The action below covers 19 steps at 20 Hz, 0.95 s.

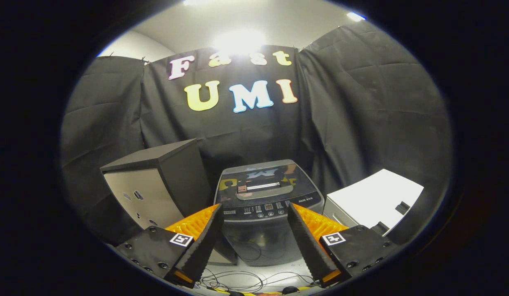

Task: Put the clothes into the washing machine and then close the washing machine lid.

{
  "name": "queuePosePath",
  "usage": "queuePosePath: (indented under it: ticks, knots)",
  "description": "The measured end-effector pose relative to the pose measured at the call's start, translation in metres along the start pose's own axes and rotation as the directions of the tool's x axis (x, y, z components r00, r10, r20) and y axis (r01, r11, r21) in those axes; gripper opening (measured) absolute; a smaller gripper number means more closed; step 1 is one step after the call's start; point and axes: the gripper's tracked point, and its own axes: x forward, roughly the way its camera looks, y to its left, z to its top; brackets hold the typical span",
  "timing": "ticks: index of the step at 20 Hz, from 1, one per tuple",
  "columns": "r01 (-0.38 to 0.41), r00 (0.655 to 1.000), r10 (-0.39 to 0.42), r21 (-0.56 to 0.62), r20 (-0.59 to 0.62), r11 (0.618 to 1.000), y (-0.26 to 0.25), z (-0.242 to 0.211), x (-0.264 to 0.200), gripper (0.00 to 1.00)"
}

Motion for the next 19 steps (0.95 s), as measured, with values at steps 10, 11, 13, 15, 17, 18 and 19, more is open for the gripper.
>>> queuePosePath:
  ticks: [10, 11, 13, 15, 17, 18, 19]
  knots:
    - [0.091, 0.996, -0.092, 0.050, 0.017, 0.995, -0.013, -0.008, -0.039, 0.98]
    - [0.086, 0.996, -0.087, 0.045, 0.017, 0.995, -0.011, -0.007, -0.040, 0.98]
    - [0.075, 0.997, -0.076, 0.034, 0.016, 0.997, -0.010, -0.008, -0.041, 0.98]
    - [0.071, 0.997, -0.072, 0.033, 0.012, 0.997, -0.011, -0.010, -0.042, 0.98]
    - [0.072, 0.997, -0.072, 0.033, -0.003, 0.997, -0.014, -0.015, -0.042, 0.98]
    - [0.067, 0.998, -0.067, 0.035, -0.006, 0.997, -0.013, -0.015, -0.044, 0.98]
    - [0.064, 0.998, -0.064, 0.033, -0.002, 0.997, -0.012, -0.013, -0.045, 0.98]
